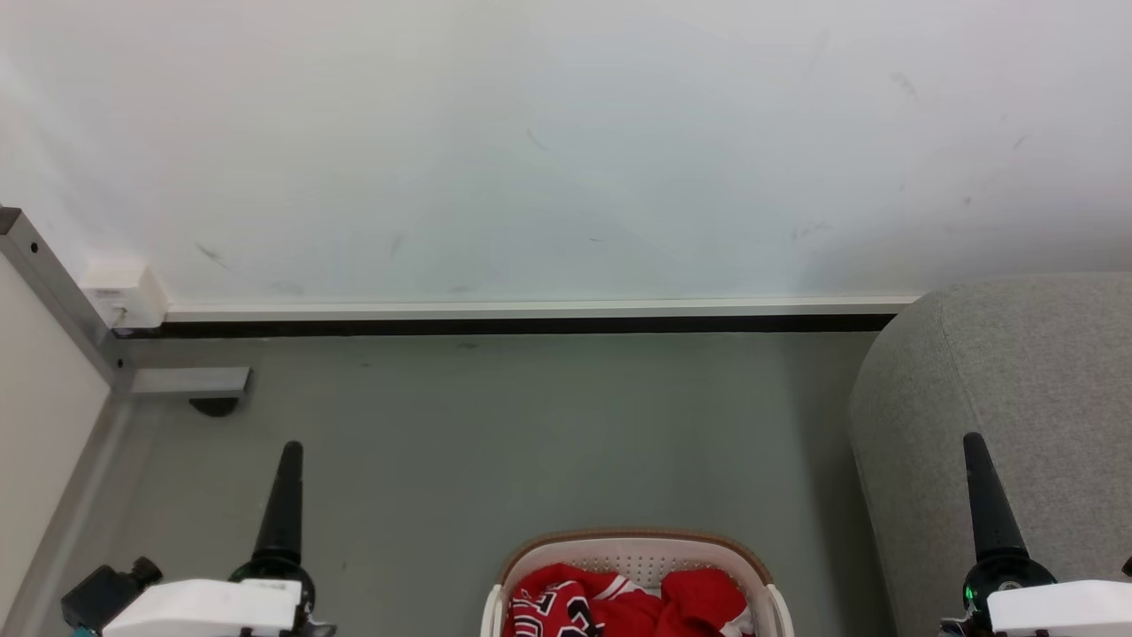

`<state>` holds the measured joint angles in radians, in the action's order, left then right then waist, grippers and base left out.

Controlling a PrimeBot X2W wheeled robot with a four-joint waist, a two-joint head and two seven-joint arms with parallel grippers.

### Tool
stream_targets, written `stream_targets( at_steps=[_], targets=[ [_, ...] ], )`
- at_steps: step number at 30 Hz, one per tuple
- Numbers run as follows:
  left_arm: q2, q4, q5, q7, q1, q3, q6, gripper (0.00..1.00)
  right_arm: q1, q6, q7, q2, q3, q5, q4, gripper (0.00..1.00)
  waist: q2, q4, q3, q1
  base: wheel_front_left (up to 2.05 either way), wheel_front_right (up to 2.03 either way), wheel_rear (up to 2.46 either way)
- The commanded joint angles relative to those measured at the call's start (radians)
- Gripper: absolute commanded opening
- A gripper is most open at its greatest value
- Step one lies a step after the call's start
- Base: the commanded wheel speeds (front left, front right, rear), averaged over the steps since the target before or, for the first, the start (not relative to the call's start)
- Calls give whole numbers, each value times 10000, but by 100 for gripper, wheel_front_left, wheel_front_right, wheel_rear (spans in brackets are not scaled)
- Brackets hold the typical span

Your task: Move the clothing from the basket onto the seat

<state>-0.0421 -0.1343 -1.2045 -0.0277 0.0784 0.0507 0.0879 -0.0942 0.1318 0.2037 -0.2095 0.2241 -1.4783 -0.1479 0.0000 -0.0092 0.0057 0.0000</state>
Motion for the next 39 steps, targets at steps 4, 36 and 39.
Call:
stream_targets(
  at_steps=[4,36,39],
  targets=[
    [-88,227,1244,-213,218,-102,83,100,-240,-6,82,82,-199,1276,37,100,0,-9,-5,0,0,0,0],
    [-330,-49,7127,-1191,74,-941,-526,100,-502,-11,324,780,-504,8321,-1064,100,0,-77,-65,0,0,0,0],
    [-354,-79,7431,-1286,77,-981,-560,100,-536,-12,350,840,-543,8665,-1178,100,0,-80,-68,0,0,0,0]
  ],
)
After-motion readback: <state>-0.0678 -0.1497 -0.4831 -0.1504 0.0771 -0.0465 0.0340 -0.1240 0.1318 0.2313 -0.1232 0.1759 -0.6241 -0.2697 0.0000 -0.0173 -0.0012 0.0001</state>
